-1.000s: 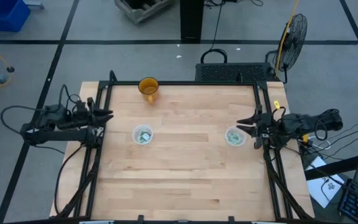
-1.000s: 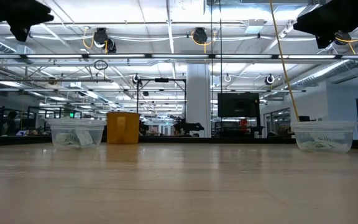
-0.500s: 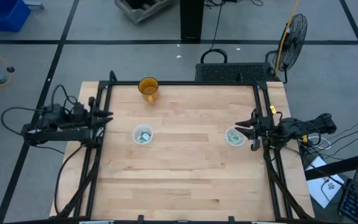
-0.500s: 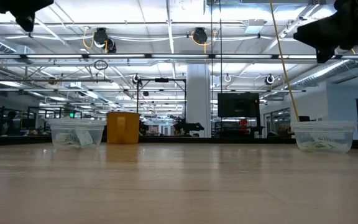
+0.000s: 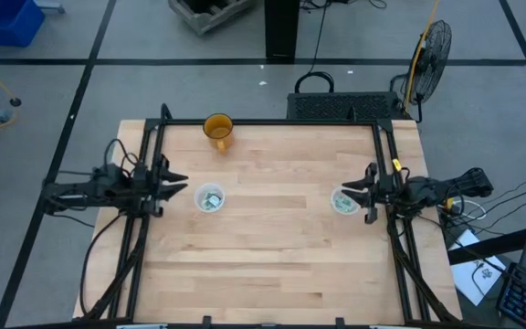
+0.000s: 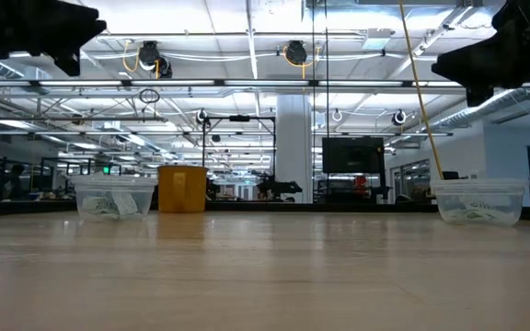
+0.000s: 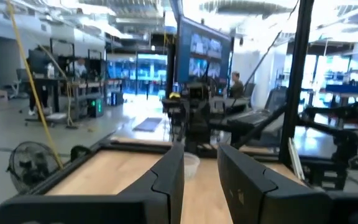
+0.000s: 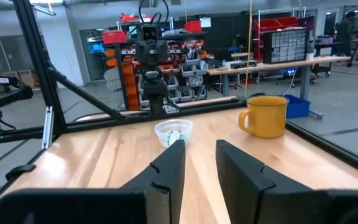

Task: Pick and place items into bin
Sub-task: Return to Home Position

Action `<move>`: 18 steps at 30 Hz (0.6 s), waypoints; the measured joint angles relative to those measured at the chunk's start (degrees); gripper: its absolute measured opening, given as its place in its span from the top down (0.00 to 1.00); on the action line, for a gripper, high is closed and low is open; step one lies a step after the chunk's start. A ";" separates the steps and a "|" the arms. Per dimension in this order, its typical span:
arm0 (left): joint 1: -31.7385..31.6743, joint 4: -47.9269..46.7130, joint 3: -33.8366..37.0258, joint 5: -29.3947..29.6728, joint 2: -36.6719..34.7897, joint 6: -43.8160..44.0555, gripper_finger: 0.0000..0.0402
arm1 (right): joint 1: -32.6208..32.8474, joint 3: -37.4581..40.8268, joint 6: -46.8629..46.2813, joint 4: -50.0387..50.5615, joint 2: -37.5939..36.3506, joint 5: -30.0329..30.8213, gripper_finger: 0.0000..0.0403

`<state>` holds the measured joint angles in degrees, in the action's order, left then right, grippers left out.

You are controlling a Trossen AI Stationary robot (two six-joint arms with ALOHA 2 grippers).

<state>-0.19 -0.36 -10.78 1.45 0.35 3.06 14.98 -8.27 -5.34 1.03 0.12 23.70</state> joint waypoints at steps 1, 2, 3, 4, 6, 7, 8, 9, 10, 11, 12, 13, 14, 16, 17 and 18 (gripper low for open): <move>0.00 2.04 1.25 0.04 -0.04 0.27 0.75 | 0.00 0.21 -0.19 -0.02 0.00 0.00 0.79; 0.00 3.44 2.41 0.02 -0.04 0.63 0.75 | 0.00 0.54 -0.43 -0.16 0.00 0.00 0.79; 0.00 4.69 3.51 0.02 -0.02 0.95 0.75 | 0.00 0.97 -0.65 -0.42 0.00 0.03 0.79; 0.00 6.15 4.52 0.02 0.01 1.16 0.75 | 0.00 1.36 -0.85 -0.63 0.00 0.02 0.79; 0.00 8.60 6.12 0.04 -0.01 1.80 0.75 | 0.00 2.48 -1.04 -2.60 0.02 0.04 0.79; 0.00 9.57 7.03 0.02 -0.01 1.93 0.75 | 0.00 3.19 -0.99 -4.14 0.00 0.04 0.79; 0.00 10.61 7.93 0.02 -0.01 2.05 0.75 | 0.00 3.94 -0.87 -5.59 0.00 0.06 0.79; 0.00 11.66 8.78 0.02 -0.01 2.23 0.75 | 0.00 4.60 -0.63 -6.75 0.03 0.05 0.79; 0.00 12.60 9.49 0.02 -0.01 2.51 0.75 | 0.00 5.29 -0.29 -8.13 0.05 0.09 0.79; 0.00 13.00 9.97 0.02 -0.01 2.66 0.75 | 0.00 5.84 -0.14 -9.39 0.02 0.09 0.79; 0.00 12.66 10.22 0.04 -0.01 2.95 0.75 | 0.00 6.25 -0.10 -9.99 -0.04 0.13 0.79; 0.00 12.06 10.22 -0.01 0.02 3.17 0.75 | 0.00 6.50 -0.07 -9.99 -0.01 0.16 0.79; 0.00 11.83 10.22 -0.01 0.02 3.48 0.75 | 0.00 6.65 -0.01 -9.34 0.02 0.16 0.79; 0.00 11.26 10.21 -0.01 0.01 3.55 0.75 | 0.00 6.73 -0.05 -9.72 -0.01 0.15 0.79; 0.00 10.84 10.21 0.00 0.01 3.56 0.75 | 0.00 6.77 -0.17 -9.98 -0.02 0.17 0.79; 0.00 10.71 10.20 -0.02 0.01 3.58 0.75 | 0.00 6.77 -0.18 -9.89 0.00 0.16 0.79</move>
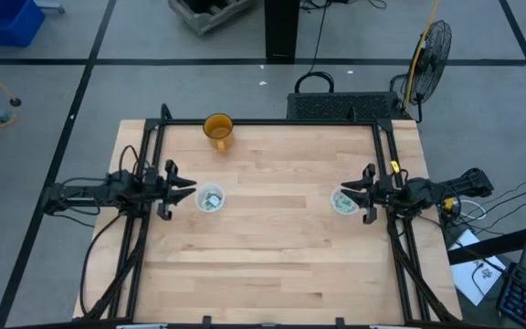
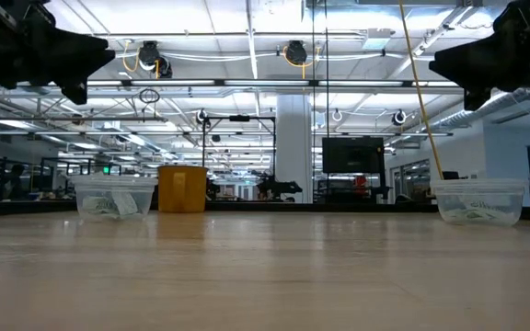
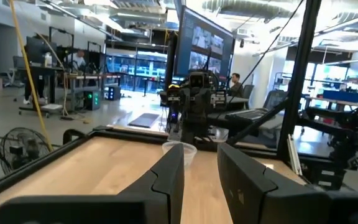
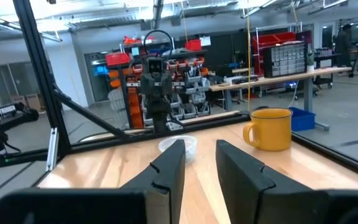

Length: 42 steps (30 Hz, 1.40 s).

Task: Pick and place items into bin
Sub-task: Return to Home Position

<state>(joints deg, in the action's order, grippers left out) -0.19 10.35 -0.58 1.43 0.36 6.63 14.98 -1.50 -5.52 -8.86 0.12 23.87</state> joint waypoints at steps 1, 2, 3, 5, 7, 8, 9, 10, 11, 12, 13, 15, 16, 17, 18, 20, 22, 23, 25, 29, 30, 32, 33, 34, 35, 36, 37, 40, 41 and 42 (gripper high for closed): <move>0.00 -0.23 0.01 0.02 0.00 0.00 0.75 | 0.00 0.00 0.00 0.08 0.00 0.00 0.79; 0.00 -0.93 0.00 0.04 0.00 0.00 0.75 | 0.00 0.02 0.00 0.06 0.00 0.01 0.79; 0.00 -1.95 0.00 0.04 0.00 0.00 0.75 | 0.00 0.02 -0.01 0.05 0.00 -0.01 0.79; 0.00 -2.67 0.00 0.06 0.01 0.01 0.75 | 0.00 0.07 -0.38 0.09 0.00 0.01 0.79; 0.00 -3.17 0.00 0.08 0.00 0.00 0.75 | 0.00 0.07 -0.97 0.08 0.00 -0.03 0.79; 0.00 -3.60 0.00 0.08 0.00 -0.10 0.75 | 0.00 0.07 -1.09 0.17 0.00 -0.07 0.79; 0.00 -3.73 0.00 0.09 0.00 -0.37 0.75 | 0.00 0.09 -1.11 0.46 0.00 -0.11 0.79; 0.00 -3.65 0.00 0.11 0.00 -0.64 0.75 | 0.00 0.11 -1.09 0.91 0.01 -0.12 0.79; 0.00 -3.77 0.00 0.11 0.00 -0.97 0.75 | 0.00 0.11 -1.09 1.57 0.02 -0.12 0.79; 0.00 -4.34 0.00 0.13 0.00 -1.25 0.75 | 0.00 0.11 -1.05 2.33 0.02 -0.13 0.79; 0.00 -5.00 0.00 0.12 0.00 -1.64 0.75 | 0.00 0.13 -1.02 3.19 0.03 -0.12 0.79; 0.00 -5.99 0.00 0.13 0.00 -2.37 0.75 | 0.00 0.13 -0.92 4.71 0.07 -0.25 0.79; 0.00 -6.70 0.00 0.13 0.00 -2.74 0.75 | 0.00 0.13 -0.83 5.17 0.12 -0.35 0.79; 0.00 -7.57 0.00 0.15 0.00 -3.14 0.75 | -0.01 0.13 -0.46 5.21 0.44 -0.84 0.79; 0.00 -8.36 0.00 0.15 0.00 -3.21 0.75 | -0.02 0.15 0.09 5.38 0.69 -1.58 0.79; 0.00 -9.16 -0.07 0.11 0.00 -3.15 0.75 | -0.02 0.17 1.35 5.63 1.08 -3.16 0.79; 0.00 -9.40 -0.11 0.08 0.02 -3.17 0.75 | 0.00 0.17 2.14 5.72 1.66 -3.46 0.79; 0.00 -9.42 -0.11 0.10 0.00 -3.17 0.75 | 0.00 0.17 2.59 5.75 1.90 -3.32 0.79; 0.00 -9.46 -0.11 0.10 0.01 -3.16 0.75 | 0.00 0.17 4.22 5.82 2.39 -3.18 0.79; 0.00 -9.59 -0.11 0.10 0.00 -3.17 0.75 | 0.00 0.17 7.02 5.88 3.12 -3.16 0.79; 0.00 -9.53 -0.11 0.08 0.00 -3.17 0.75 | -0.02 0.17 7.58 5.90 3.19 -3.16 0.79; 0.00 -9.28 -0.11 0.11 0.00 -3.17 0.75 | 0.00 0.20 8.28 5.91 3.21 -3.16 0.79; 0.00 -9.17 -0.11 0.11 0.00 -3.17 0.75 | 0.00 0.21 8.33 5.90 3.21 -3.16 0.79; 0.00 -9.02 -0.10 0.11 0.00 -3.17 0.75 | -0.01 0.22 8.18 5.89 3.21 -3.15 0.79; 0.00 -8.95 -0.09 0.12 0.00 -3.17 0.75 | -0.01 0.22 7.98 5.85 3.21 -3.14 0.79; 0.00 -8.94 -0.09 0.13 0.00 -3.17 0.75 | 0.00 0.22 7.88 5.73 3.21 -3.13 0.79; 0.00 -8.92 -0.09 0.13 0.02 -3.17 0.75 | 0.00 0.22 7.87 5.53 3.21 -3.12 0.79; 0.00 -8.85 -0.07 0.13 0.00 -3.17 0.75 | 0.00 0.22 7.85 4.61 3.21 -3.10 0.79; 0.00 -8.81 -0.07 0.13 0.00 -3.17 0.75 | 0.00 0.22 7.85 4.17 3.21 -3.10 0.79; 0.00 -8.79 -0.07 0.13 0.00 -3.17 0.75 | -0.01 0.22 7.81 3.85 3.21 -3.09 0.79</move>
